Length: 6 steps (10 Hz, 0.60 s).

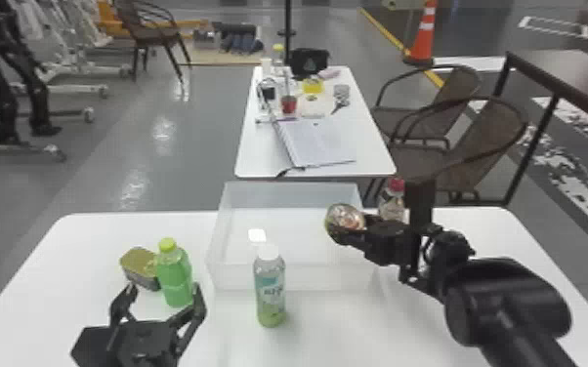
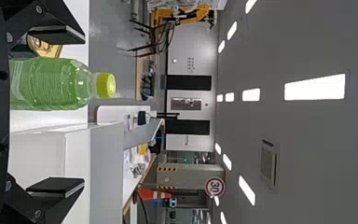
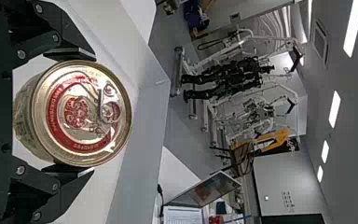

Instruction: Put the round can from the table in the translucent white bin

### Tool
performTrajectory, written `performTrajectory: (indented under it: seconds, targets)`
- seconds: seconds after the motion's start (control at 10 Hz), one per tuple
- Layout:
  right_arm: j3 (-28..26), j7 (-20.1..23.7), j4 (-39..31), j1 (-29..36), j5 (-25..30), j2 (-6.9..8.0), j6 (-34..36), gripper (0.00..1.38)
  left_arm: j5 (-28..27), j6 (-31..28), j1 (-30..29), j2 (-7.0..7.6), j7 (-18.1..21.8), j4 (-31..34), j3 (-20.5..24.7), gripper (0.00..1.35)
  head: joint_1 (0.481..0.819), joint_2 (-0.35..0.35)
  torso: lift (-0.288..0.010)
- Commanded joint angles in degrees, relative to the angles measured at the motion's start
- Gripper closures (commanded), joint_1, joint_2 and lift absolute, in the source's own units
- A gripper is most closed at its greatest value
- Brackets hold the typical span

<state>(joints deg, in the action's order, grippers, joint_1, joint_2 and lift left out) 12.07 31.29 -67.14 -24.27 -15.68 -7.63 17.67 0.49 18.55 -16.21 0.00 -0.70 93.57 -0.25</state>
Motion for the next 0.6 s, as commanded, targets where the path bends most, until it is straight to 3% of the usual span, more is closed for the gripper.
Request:
performTrajectory:
  seconds: [0.0,0.3,0.5]
  targets:
    - [0.85,0.00,2.54,-2.18,-0.66,-0.10,-0.44,0.98,0.12,0.17,0.30,-0.15,0.00,-0.41,-0.19,0.21,0.549,0.000,-0.100]
    - [1.47,0.00,3.42,-2.27,-1.28,0.08,-1.06,0.34,0.21,0.34,0.21,-0.15,0.00,-0.49,-0.19,0.21,0.549,0.000,-0.100]
    - [1.47,0.00,3.51,-2.18,-1.54,-0.01,-1.32,0.13,0.21,0.34,0.21,-0.15,0.00,-0.58,-0.19,0.21,0.549,0.000,-0.100]
